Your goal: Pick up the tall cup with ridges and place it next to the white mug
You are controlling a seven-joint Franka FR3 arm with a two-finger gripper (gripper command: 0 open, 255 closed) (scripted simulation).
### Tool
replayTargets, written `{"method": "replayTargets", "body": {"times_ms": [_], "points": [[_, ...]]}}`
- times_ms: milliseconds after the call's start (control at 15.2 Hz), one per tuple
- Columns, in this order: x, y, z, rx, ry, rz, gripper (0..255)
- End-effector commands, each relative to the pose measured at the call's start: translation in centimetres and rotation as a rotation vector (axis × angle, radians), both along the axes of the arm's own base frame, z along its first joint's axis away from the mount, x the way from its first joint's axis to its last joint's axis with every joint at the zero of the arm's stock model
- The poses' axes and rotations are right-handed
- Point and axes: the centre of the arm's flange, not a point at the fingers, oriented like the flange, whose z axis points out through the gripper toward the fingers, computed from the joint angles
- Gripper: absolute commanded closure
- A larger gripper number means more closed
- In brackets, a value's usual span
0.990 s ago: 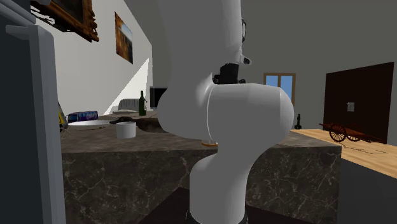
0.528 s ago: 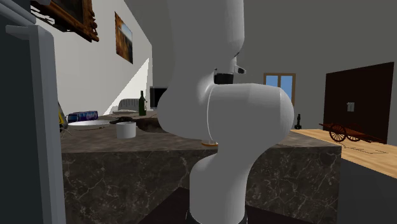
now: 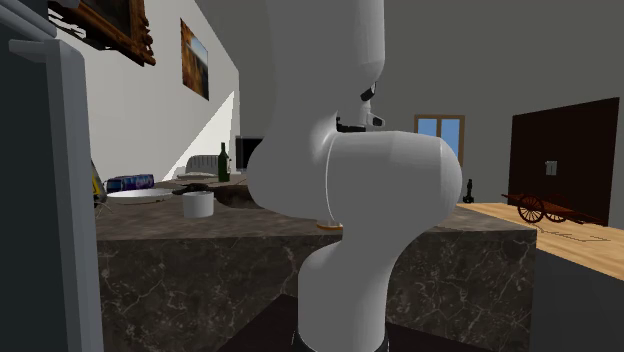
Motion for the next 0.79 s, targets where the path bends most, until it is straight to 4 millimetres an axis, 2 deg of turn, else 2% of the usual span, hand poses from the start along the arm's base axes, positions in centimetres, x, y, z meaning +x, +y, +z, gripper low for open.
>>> {"method": "replayTargets", "body": {"times_ms": [0, 198, 264, 726], "points": [[0.01, 0.01, -0.04, 0.000, 0.000, 0.000, 0], [0.01, 0.01, -0.03, 0.000, 0.000, 0.000, 0], [0.01, 0.01, -0.03, 0.000, 0.000, 0.000, 255], [0.00, 0.00, -0.04, 0.000, 0.000, 0.000, 255]]}}
